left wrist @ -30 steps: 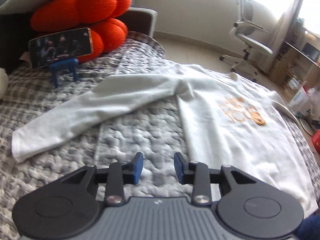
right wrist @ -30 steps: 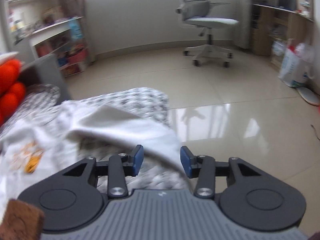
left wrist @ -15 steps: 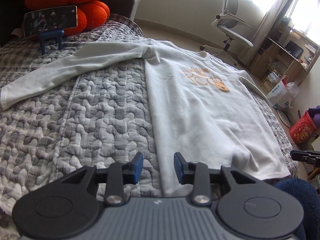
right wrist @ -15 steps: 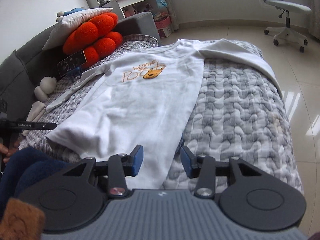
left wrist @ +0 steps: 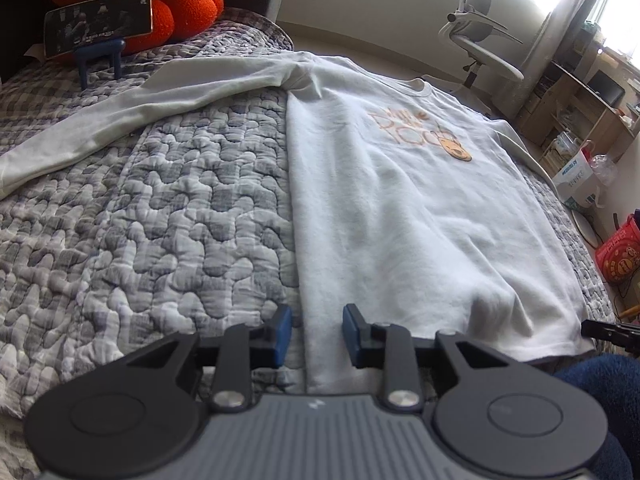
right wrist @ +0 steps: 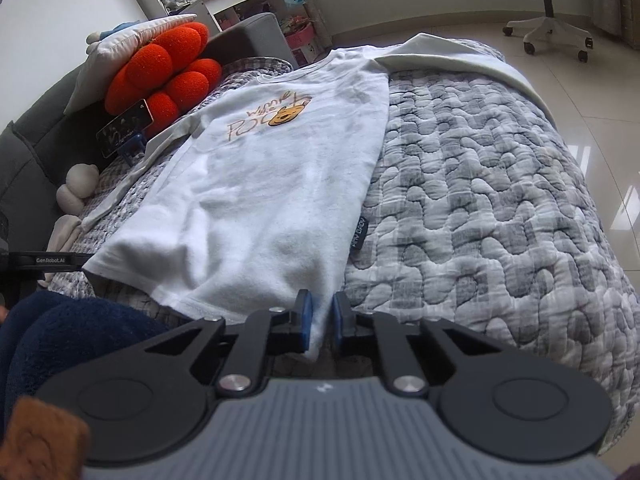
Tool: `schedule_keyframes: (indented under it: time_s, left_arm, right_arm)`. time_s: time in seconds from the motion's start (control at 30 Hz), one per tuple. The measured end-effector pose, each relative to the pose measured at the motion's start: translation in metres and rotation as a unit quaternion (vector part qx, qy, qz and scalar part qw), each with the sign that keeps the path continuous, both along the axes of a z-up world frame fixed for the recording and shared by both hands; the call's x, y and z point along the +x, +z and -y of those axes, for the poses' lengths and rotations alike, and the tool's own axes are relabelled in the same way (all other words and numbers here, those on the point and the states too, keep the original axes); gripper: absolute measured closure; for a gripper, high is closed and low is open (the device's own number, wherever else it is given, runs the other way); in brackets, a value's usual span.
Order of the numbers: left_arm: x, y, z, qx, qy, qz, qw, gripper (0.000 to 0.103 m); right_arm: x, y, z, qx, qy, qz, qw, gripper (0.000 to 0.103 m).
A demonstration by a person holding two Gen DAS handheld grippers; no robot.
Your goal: Fold clothes
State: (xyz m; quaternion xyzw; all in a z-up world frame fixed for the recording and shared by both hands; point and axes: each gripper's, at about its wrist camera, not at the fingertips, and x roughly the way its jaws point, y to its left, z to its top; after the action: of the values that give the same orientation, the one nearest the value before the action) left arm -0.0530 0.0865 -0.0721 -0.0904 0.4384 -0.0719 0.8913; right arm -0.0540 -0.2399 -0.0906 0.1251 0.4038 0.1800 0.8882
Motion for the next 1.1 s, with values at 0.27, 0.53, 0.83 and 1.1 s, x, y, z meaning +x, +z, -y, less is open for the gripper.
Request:
schedule_keyframes:
  time_s: [0.27, 0.53, 0.83, 1.1]
  left_arm:
    - [-0.012, 0.017, 0.001, -0.003, 0.005, 0.015, 0.9999, 0.100]
    - [-0.023, 0.025, 0.001, 0.000, -0.002, 0.019, 0.9998, 0.100]
    - [-0.016, 0.013, -0.004, 0.001, 0.003, 0.005, 1.0000, 0.099]
    - [-0.013, 0.014, -0.015, -0.021, 0.019, 0.000, 0.9996, 0.098]
  right_arm:
    - [-0.015, 0.035, 0.005, -0.018, -0.018, 0.048, 0.998, 0.099]
    - [-0.017, 0.057, 0.010, -0.054, -0.037, 0.071, 0.995, 0.100]
    - [-0.010, 0.025, 0.006, -0.097, -0.039, 0.040, 0.994, 0.099]
    - [-0.006, 0.038, 0.016, -0.094, -0.051, 0.058, 0.993, 0.088]
